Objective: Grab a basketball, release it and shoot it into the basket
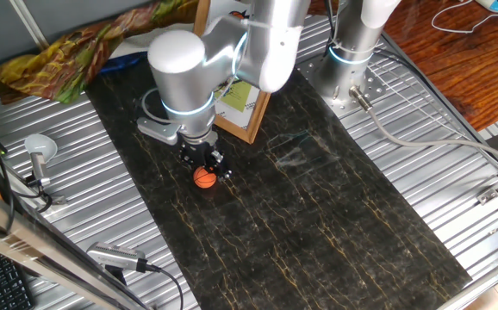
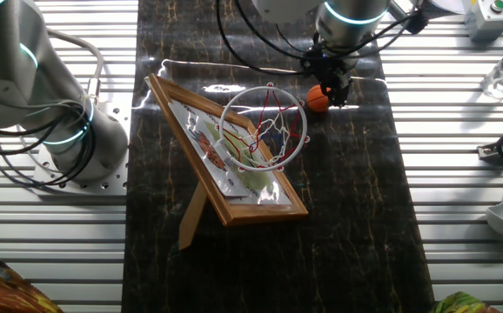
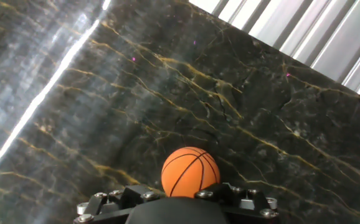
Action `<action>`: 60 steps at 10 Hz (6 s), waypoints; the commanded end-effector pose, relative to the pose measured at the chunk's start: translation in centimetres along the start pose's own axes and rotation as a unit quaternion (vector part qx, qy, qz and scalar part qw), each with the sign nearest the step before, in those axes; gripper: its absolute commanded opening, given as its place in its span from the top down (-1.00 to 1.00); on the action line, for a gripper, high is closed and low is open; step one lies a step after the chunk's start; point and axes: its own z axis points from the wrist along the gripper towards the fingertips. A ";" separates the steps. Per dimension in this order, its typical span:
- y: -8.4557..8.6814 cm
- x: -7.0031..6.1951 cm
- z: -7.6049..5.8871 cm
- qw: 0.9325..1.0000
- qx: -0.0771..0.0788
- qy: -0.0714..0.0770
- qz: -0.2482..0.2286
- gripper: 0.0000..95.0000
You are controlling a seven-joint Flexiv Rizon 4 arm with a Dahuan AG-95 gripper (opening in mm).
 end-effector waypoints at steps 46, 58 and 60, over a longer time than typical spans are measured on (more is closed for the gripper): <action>-0.7 4.3 -22.4 0.993 -0.021 0.111 0.020 1.00; -4.0 12.8 -27.2 0.989 -0.039 0.144 -0.006 1.00; -3.9 14.6 -26.8 0.989 -0.040 0.144 -0.009 1.00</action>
